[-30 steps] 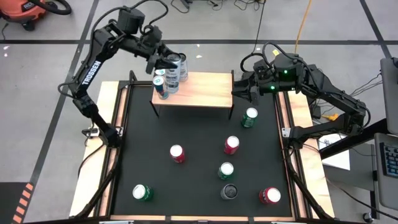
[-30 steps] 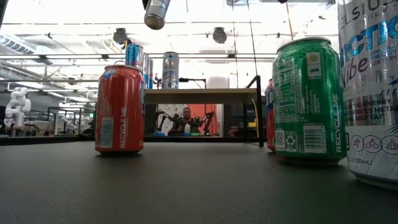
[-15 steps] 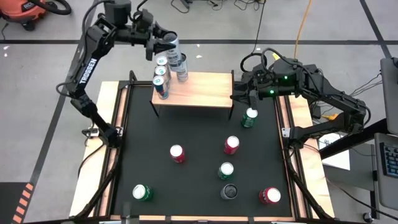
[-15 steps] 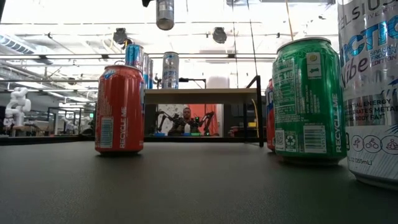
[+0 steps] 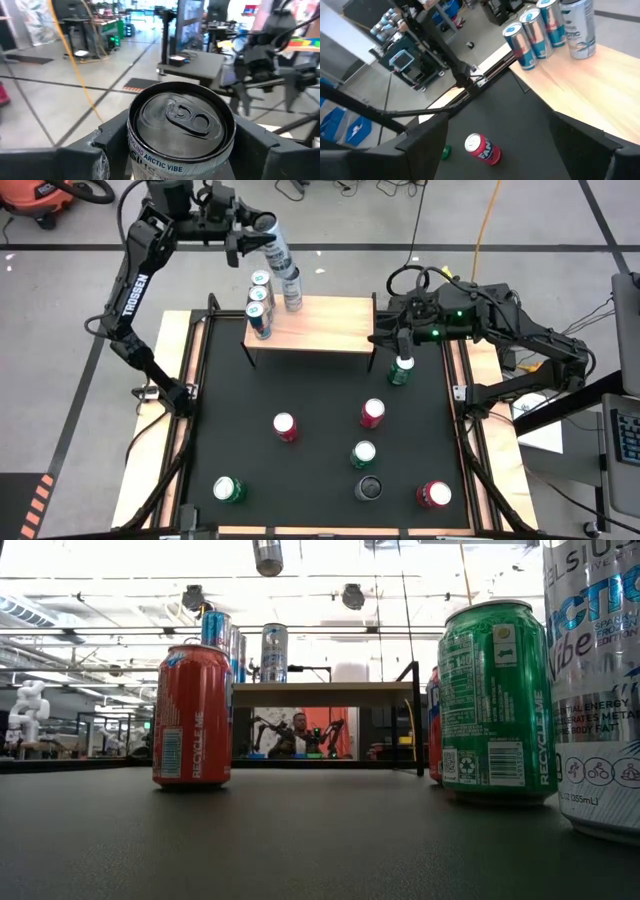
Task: Place canned beverage on shelf
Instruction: Put the top white-blue soda can on the shelf
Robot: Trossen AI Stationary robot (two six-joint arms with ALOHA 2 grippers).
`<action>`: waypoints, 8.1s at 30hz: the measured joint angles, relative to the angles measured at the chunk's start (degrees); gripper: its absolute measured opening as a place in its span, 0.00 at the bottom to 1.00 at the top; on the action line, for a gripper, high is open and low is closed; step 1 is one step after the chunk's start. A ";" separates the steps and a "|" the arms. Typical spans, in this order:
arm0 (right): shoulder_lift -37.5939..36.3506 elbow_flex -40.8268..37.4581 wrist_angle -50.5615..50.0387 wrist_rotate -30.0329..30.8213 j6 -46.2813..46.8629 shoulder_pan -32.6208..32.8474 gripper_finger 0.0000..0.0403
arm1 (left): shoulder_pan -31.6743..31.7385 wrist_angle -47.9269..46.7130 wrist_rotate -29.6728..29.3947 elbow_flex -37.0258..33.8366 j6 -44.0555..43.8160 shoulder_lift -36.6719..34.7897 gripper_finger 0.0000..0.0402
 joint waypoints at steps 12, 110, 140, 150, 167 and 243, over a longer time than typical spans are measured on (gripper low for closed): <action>0.73 -0.02 3.77 9.66 1.53 6.38 0.81 | -2.92 -11.54 3.26 -2.08 2.62 0.22 0.63; 11.26 0.02 6.00 14.93 -3.82 10.85 0.81 | -13.31 15.09 -17.70 -47.43 5.87 -8.83 0.63; 11.26 -0.04 6.00 14.97 -4.65 10.85 0.81 | -13.18 14.46 -20.82 -47.25 5.72 -8.96 0.72; 11.26 -0.04 6.00 14.99 -4.66 10.85 0.81 | -13.20 14.45 -22.32 -47.25 5.70 -8.92 0.71; 12.07 -0.04 5.99 15.10 -6.18 10.74 0.81 | -13.20 13.79 -23.37 -47.39 5.72 -10.69 0.68; 38.19 0.02 24.38 2.80 -25.65 -9.46 0.27 | -28.55 -3.28 -34.93 -45.83 -21.80 -27.54 0.85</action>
